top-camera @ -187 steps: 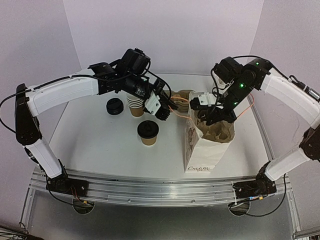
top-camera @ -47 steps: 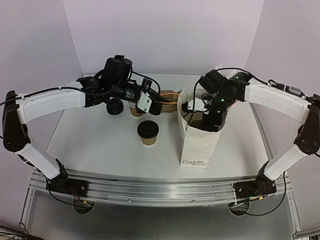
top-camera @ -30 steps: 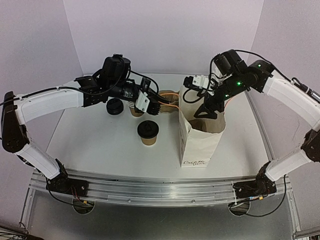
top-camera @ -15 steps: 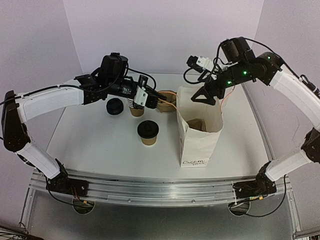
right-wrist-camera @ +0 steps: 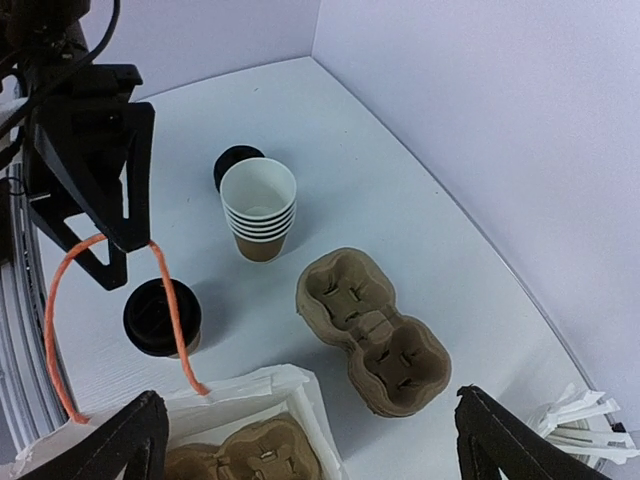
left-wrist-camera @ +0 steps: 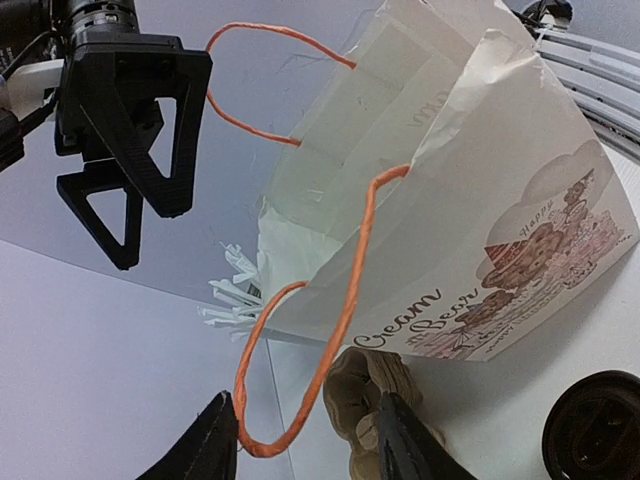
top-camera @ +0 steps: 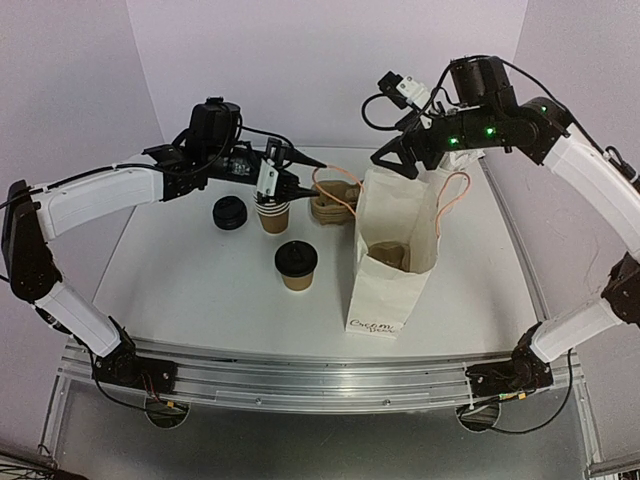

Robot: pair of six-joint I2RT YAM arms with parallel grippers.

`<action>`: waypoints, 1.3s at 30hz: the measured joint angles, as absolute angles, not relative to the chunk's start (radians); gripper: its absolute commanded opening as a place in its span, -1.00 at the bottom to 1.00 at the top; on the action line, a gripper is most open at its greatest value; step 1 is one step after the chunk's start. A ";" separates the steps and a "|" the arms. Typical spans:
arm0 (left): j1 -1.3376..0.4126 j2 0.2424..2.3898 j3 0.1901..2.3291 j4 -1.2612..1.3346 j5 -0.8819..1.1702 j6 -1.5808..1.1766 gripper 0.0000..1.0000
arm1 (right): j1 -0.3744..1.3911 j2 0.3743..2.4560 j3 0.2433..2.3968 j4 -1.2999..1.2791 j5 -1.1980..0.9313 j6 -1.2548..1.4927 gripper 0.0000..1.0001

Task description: Pack the takeout coffee

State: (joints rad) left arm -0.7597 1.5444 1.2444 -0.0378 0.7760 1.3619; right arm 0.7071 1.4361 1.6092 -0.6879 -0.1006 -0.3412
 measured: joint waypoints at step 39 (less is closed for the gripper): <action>-0.837 1.308 1.365 -0.510 -0.241 1.202 0.99 | 0.661 1.480 1.782 -0.902 0.239 0.154 0.88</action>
